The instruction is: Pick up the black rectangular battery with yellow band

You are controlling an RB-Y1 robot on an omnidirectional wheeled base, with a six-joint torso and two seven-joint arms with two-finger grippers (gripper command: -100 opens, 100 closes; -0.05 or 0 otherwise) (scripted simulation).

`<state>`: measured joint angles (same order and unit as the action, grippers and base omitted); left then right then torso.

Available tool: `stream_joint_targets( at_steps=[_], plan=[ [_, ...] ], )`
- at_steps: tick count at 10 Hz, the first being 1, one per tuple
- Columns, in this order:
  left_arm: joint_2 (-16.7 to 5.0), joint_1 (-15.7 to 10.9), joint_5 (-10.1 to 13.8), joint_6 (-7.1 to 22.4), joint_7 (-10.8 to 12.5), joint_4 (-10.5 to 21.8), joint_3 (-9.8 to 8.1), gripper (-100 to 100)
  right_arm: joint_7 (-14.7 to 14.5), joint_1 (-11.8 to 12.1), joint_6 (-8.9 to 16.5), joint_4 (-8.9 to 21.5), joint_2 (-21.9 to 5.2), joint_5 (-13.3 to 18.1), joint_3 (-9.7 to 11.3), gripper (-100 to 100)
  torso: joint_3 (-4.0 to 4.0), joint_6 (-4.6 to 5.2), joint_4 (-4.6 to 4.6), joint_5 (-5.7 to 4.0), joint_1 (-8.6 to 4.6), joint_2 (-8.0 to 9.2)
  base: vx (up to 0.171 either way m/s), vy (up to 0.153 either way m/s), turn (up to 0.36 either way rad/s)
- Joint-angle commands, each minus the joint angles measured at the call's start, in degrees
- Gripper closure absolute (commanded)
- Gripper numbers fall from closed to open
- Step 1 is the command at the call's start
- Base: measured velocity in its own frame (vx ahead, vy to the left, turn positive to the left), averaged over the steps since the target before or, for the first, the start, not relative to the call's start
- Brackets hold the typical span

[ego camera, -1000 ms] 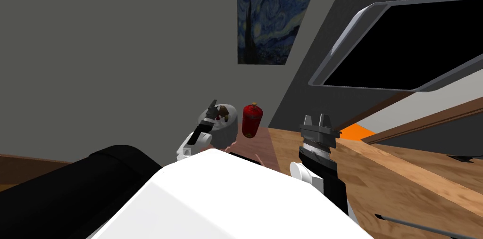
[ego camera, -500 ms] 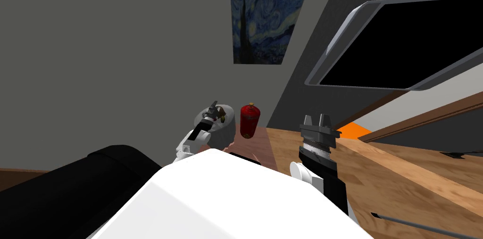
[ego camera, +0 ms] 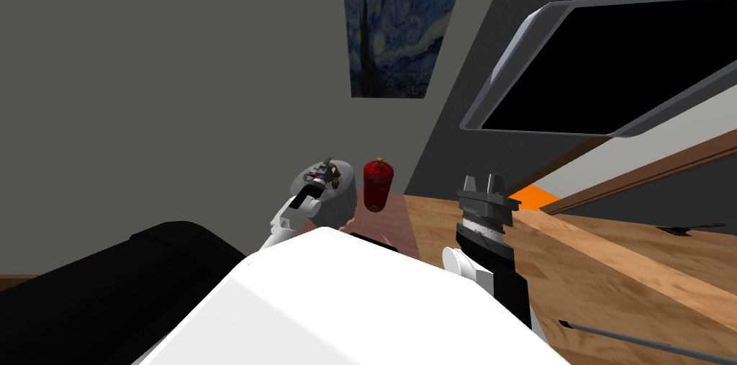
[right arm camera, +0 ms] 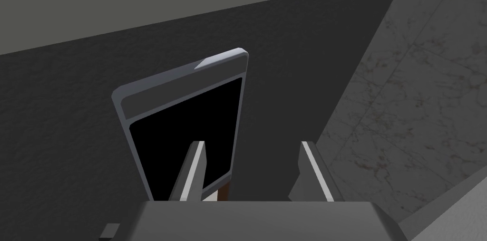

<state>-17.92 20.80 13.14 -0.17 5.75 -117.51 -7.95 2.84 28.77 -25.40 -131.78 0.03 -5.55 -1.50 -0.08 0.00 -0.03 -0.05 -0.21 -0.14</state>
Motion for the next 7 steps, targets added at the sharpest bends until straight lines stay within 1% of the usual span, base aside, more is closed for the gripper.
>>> stream_joint_targets(
  at_steps=[1, 2, 3, 4, 5, 6, 7],
  plan=[
    [-0.03, -0.70, 0.26, 2.33, 0.65, 0.39, -0.32, -100, 0.00, 0.00, 0.00, 0.00, 0.00, 0.00, 0.00, 0, 0.00, 0.00, 0.00, 0.00, 0.00, 0.00, 0.033, -0.049, -0.015],
    [-0.59, -1.61, 1.08, 4.06, 2.03, 1.98, -0.98, -100, 0.00, 0.00, 0.00, 0.00, 0.00, 0.00, 0.00, 0, 0.01, -0.01, 0.00, 0.00, 0.02, 0.02, 0.035, -0.056, -0.032],
    [-0.59, -1.61, 1.08, 4.96, 2.03, 1.98, -0.98, -100, 0.00, 0.00, 0.00, 0.00, 0.00, 0.00, 0.00, 0, 0.00, 0.00, 0.00, 0.00, 0.00, 0.01, 0.033, -0.045, -0.018],
    [-1.09, -2.55, 1.93, 6.98, 3.48, 3.66, -1.67, -100, 0.00, 0.00, 0.00, 0.00, 0.00, 0.00, 0.00, 0, 0.02, -0.01, 0.00, 0.00, 0.04, 0.03, 0.043, -0.046, -0.034],
    [-1.09, -2.55, 1.93, 7.67, 3.48, 3.66, -1.67, -100, 0.00, 0.00, 0.00, 0.00, 0.00, 0.00, 0.00, 0, 0.00, 0.00, 0.00, 0.01, 0.04, 0.00, 0.032, -0.040, -0.015],
    [-1.54, -3.51, 2.81, 9.62, 4.98, 5.41, -2.39, -100, 0.00, 0.00, 0.00, 0.00, 0.00, 0.00, 0.00, 0, 0.01, -0.01, 0.00, 0.01, 0.06, 0.02, 0.029, -0.041, -0.035],
    [-1.54, -3.51, 2.81, 10.44, 4.98, 5.41, -2.39, -100, 0.00, 0.00, 0.00, 0.00, 0.00, 0.00, 0.00, 0, 0.02, 0.00, 0.01, 0.01, 0.06, 0.03, 0.028, -0.031, -0.014]
  ],
)
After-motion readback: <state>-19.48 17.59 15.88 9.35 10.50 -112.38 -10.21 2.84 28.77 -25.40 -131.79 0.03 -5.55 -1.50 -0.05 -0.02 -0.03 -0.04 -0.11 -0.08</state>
